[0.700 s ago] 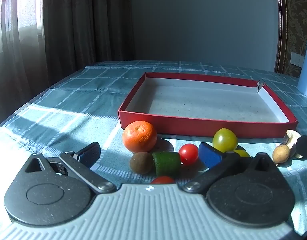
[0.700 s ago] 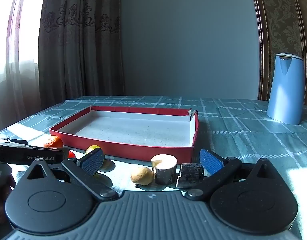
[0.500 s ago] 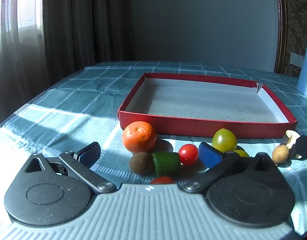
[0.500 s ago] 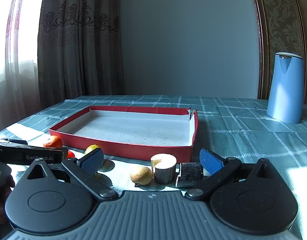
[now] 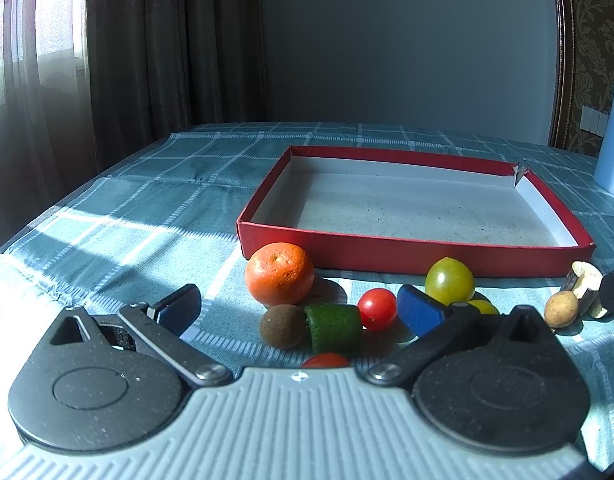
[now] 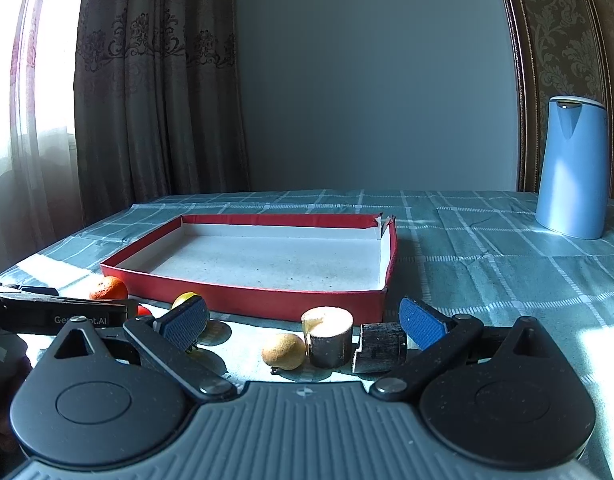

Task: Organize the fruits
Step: 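Move the right gripper toward the dark eggplant slice beside the tray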

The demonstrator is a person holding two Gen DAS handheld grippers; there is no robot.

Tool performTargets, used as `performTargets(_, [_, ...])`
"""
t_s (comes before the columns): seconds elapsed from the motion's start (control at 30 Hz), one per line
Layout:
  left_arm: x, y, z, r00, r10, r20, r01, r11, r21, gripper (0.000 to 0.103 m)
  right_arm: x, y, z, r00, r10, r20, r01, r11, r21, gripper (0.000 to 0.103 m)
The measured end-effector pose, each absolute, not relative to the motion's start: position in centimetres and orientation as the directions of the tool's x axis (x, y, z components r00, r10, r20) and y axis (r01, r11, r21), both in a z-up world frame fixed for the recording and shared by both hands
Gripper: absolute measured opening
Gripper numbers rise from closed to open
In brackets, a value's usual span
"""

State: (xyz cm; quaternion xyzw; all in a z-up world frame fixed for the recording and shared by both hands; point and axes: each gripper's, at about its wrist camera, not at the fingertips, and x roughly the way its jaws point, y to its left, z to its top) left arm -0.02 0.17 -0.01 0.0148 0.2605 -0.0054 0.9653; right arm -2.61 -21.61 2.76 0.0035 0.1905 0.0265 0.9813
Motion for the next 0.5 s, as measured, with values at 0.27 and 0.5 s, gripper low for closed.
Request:
performTargets(0.27, [0.0,0.2,-0.1,0.865,-0.004,-0.502,0.018,1.0,0.024,0.103,-3.9,-23.3,2.8,0.911,0.088,-0.403,-0.067,0.996,0.065,0.103])
performTargets(0.5, [0.0,0.3,-0.1,0.867,-0.003,-0.498,0.017,1.0,0.023,0.103,-4.0,-25.1,3.0,0.9,0.087,-0.427,-0.077,0.996,0.039,0.103])
